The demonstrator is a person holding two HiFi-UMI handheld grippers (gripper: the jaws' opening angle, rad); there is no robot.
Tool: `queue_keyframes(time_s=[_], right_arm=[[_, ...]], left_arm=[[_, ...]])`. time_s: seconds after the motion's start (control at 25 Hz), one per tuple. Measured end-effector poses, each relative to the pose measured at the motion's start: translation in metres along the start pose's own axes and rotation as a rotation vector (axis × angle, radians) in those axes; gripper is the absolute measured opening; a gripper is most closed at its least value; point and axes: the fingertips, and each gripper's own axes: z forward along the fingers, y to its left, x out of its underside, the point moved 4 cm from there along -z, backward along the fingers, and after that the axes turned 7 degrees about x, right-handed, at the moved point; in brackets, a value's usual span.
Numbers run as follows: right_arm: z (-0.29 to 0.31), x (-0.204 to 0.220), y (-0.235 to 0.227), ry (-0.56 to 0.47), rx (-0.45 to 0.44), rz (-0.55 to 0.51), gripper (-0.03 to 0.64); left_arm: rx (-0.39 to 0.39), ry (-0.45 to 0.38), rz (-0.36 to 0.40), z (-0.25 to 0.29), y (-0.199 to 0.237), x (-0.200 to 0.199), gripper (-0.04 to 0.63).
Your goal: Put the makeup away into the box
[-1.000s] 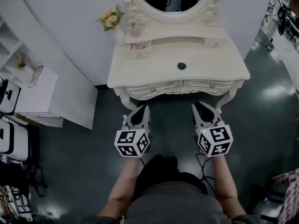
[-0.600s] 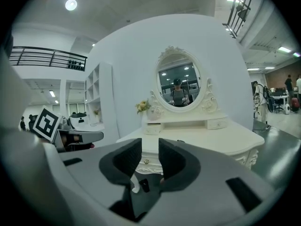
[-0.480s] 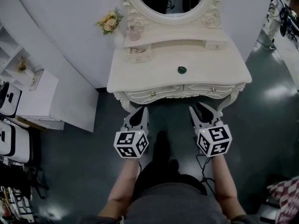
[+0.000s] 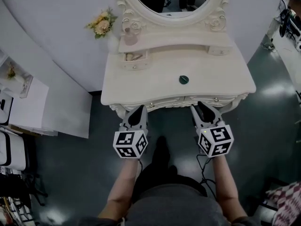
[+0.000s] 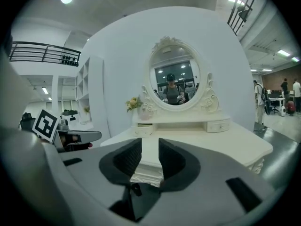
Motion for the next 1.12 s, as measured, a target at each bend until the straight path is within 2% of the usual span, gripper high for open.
queue_keyframes(time_s=[0.52,1.12], right_arm=[[0.106,-0.019,-0.02,0.072,0.065,-0.028,0.117],[0.159,-0.018,-0.033,0.139,0.098,-0.071,0.11]], left_arm=[[0.038,0.027,-0.04,0.086,0.079,-0.019,0.006],[0.093,0.051,-0.043,0.138,0.117,-0.032,0.006]])
